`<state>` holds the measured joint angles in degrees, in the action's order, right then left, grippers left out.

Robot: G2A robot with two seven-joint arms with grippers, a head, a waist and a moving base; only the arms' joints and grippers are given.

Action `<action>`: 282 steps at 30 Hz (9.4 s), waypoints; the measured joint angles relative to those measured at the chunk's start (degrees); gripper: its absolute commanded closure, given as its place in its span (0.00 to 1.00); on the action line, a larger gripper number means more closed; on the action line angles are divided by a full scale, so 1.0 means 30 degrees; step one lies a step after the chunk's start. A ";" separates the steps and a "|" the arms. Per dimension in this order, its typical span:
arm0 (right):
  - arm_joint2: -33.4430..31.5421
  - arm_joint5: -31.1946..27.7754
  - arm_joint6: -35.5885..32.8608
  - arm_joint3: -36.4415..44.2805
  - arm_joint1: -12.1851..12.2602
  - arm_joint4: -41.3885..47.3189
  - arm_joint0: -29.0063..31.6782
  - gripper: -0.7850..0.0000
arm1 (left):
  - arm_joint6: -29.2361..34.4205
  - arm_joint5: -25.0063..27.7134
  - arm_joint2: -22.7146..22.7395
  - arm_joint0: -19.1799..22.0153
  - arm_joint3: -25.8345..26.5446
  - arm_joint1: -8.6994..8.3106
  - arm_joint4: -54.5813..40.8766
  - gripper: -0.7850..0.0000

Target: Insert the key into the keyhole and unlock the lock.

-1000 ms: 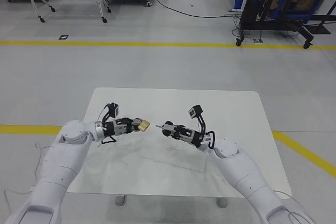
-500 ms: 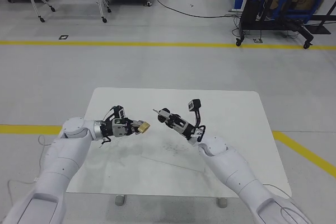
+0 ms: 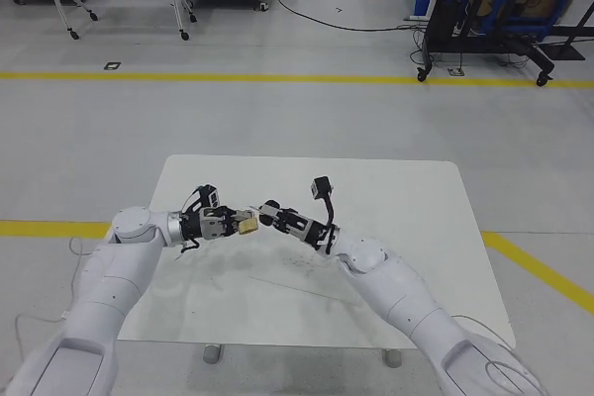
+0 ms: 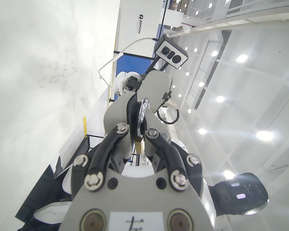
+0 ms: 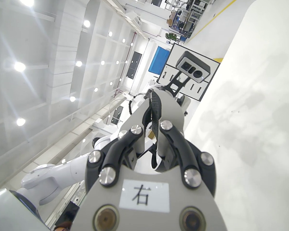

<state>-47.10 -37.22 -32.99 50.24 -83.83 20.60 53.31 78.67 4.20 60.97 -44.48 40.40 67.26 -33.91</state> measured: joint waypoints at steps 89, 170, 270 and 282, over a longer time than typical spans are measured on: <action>0.0378 1.4432 1.3463 1.0574 -0.0665 -0.8526 0.6129 1.00 | -1.0119 -0.1410 0.2118 -0.4550 0.6894 -0.0411 0.1472 1.00; -0.4116 1.0711 -0.0853 0.6954 -0.1003 0.3529 0.5173 0.63 | -0.7200 -0.0604 0.3148 -0.4766 0.6222 -0.0167 -0.1613 1.00; -0.7891 1.0528 0.1925 1.2667 0.0448 0.0895 0.9582 0.00 | -0.9498 0.0781 -0.2101 -0.4495 0.8852 0.0031 1.4874 0.00; -0.7689 1.0700 0.1817 1.2584 0.0455 0.0675 0.9413 0.00 | -0.8788 0.1749 -0.1768 -0.4291 0.8612 -0.0117 1.5123 0.00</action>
<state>-70.17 -5.12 -27.54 87.99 -82.47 22.63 81.55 52.30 9.44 55.67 -57.35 66.24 66.91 11.46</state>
